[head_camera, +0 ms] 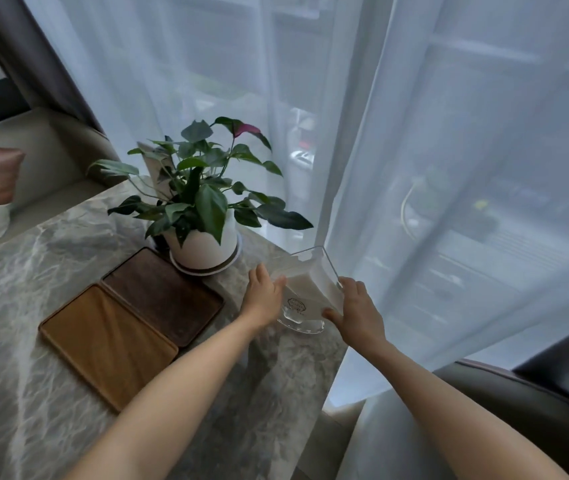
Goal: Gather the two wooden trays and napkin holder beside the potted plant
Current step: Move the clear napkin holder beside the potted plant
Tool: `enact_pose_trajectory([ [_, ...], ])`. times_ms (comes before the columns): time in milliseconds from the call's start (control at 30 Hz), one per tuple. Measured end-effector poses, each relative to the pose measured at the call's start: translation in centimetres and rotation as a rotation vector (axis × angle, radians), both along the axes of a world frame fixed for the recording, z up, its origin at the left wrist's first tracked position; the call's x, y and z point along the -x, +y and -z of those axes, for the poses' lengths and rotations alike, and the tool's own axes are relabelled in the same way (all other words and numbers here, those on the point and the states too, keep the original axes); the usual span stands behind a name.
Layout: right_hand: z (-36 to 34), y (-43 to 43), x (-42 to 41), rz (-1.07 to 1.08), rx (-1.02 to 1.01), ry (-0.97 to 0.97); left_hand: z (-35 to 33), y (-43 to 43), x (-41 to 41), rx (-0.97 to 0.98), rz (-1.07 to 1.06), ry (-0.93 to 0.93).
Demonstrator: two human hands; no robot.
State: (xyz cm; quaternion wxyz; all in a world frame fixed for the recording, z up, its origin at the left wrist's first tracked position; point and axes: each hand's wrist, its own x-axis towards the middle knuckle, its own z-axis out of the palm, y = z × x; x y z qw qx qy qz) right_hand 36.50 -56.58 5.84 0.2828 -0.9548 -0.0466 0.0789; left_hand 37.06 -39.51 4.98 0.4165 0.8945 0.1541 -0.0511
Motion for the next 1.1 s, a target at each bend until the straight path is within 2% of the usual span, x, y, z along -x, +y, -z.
enact_pose_trajectory([
  [333,-0.2,-1.4,-3.2,0.079,0.042,0.033,-0.4,-2.1,-4.2,0.059,0.044,0.032],
  [700,0.0,-1.1,-3.3,0.107,0.018,0.02,-1.1,-2.7,-5.0,0.106,0.054,0.063],
  [933,-0.2,-0.6,-2.9,0.095,0.089,0.006,-2.0,-1.9,-4.8,-0.075,0.12,0.175],
  [1000,-0.7,-0.8,-2.5,0.087,0.075,-0.007,-2.6,-1.9,-4.3,-0.036,0.093,0.149],
  [1100,-2.2,-0.9,-2.2,0.048,0.05,-0.081,-3.8,-1.3,-3.3,-0.093,0.067,-0.006],
])
